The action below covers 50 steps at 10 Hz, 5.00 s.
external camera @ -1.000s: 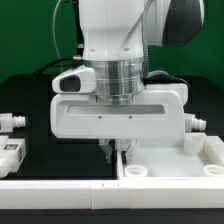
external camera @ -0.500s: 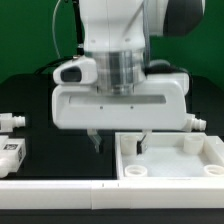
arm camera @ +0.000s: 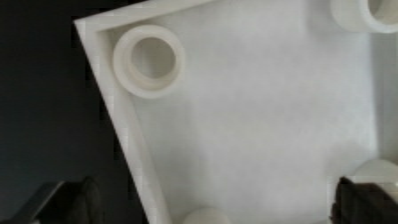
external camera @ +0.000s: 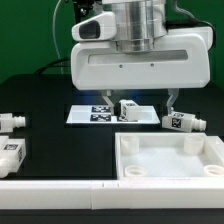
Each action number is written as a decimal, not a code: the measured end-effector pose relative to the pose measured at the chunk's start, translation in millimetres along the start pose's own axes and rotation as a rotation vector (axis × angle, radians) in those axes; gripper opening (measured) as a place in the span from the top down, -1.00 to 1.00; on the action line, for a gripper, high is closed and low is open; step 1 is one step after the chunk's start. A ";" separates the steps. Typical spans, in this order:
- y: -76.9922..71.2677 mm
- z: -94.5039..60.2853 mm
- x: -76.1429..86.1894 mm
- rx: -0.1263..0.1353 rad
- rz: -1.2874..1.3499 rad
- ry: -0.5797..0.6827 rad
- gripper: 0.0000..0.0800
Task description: Assemble square table
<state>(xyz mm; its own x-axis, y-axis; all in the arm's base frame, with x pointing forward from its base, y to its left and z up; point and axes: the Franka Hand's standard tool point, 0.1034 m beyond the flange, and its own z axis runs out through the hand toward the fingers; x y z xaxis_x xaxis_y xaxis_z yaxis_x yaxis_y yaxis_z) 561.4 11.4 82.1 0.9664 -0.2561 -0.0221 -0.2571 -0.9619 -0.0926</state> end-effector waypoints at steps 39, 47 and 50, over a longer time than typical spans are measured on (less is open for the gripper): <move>-77.7 60.7 -196.8 -0.154 1.745 -0.152 -0.62; -73.0 59.8 -179.9 -0.006 1.816 -0.098 -0.62; -71.5 69.8 -185.6 -0.038 1.807 -0.107 -0.62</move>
Offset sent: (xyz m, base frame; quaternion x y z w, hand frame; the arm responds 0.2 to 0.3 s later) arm 0.0000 0.0000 0.0000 0.0000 0.0000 0.0000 1.0000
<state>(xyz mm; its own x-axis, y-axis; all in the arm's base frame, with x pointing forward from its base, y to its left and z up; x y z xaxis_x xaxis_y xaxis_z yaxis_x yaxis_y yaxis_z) 400.6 134.3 23.3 -0.4788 -0.8702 -0.1162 -0.8756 0.4636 0.1357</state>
